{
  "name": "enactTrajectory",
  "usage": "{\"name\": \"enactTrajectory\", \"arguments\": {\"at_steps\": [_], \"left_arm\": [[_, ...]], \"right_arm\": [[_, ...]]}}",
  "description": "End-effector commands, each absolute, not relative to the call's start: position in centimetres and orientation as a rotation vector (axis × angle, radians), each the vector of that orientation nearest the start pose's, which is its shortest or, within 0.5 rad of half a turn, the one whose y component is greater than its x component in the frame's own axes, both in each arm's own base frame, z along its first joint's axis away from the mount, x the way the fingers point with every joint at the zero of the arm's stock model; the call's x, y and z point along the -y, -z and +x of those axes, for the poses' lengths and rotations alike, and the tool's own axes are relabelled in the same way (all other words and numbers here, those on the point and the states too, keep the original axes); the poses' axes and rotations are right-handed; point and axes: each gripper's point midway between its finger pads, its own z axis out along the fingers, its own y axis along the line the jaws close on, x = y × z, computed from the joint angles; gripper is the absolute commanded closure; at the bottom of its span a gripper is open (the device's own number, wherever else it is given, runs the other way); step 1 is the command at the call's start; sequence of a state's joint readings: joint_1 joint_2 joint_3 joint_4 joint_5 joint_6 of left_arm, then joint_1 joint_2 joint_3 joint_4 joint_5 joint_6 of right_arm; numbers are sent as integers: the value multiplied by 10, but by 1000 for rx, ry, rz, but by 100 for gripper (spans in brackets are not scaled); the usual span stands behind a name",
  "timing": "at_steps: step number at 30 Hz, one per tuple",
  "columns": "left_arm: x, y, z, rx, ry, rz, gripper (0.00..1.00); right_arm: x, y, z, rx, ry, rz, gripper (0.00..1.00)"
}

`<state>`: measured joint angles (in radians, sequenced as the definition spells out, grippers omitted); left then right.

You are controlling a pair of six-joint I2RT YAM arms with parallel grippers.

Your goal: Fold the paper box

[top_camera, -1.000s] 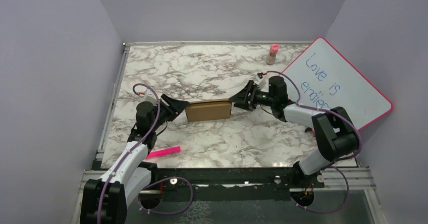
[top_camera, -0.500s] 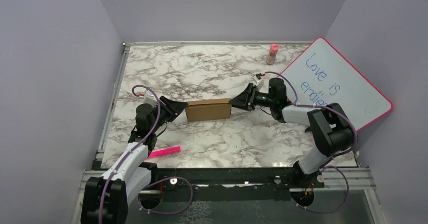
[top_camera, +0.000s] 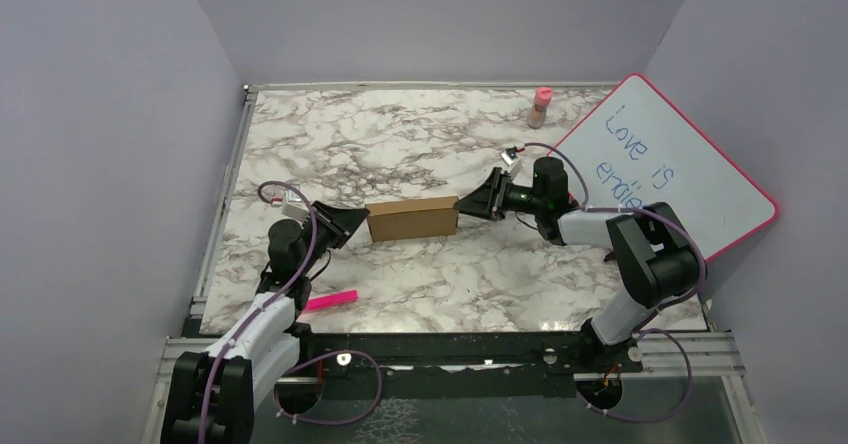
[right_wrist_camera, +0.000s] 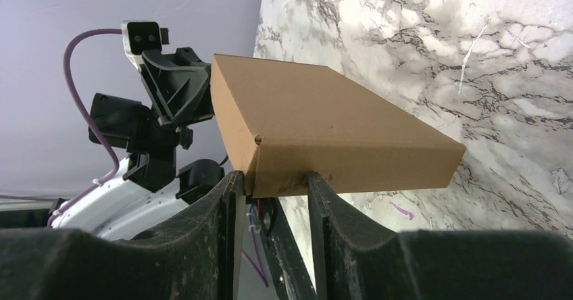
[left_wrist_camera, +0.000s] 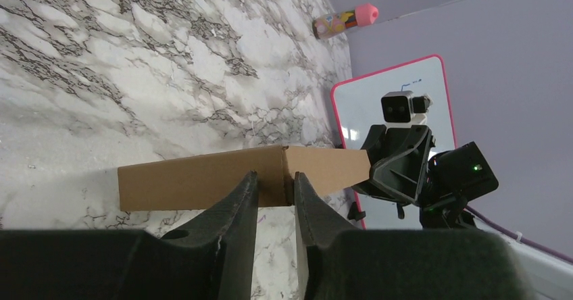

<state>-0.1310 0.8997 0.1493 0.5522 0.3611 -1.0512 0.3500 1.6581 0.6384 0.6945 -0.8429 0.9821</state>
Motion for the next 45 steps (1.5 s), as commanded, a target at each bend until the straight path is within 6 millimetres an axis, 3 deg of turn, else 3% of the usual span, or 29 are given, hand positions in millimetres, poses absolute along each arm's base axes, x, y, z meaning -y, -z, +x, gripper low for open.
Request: {"name": "enactTrajectory", "arguments": {"at_steps": [1,9,18,21,27,32,37,39,45], "left_arm": [[119,-57,253,-2037,1000,-739,79],[113,-27,246,-2174,876,-683,90],[105,-8,231,-2231,807,-696,98],[106,-11,231,-2213,819,-701,98],[106,-26,239,-2161,835,-674,98],[108,-32,241,-2150,850,-657,98],[109,-32,241,-2147,860,-657,98],[110,-32,241,-2146,864,-657,98],[111,-34,243,-2141,872,-660,98]], "right_arm": [[-262,-75,287,-2329,-1529,118,60],[-253,-73,304,-2324,-1352,51,70],[-246,-51,293,-2415,-1292,43,83],[-251,-71,295,-2381,-1345,16,82],[-261,-129,307,-2238,-1457,-59,55],[-265,-147,313,-2171,-1529,-72,51],[-267,-139,314,-2175,-1560,-64,53],[-267,-131,314,-2191,-1548,-57,61],[-256,-85,310,-2353,-1425,29,77]]}}
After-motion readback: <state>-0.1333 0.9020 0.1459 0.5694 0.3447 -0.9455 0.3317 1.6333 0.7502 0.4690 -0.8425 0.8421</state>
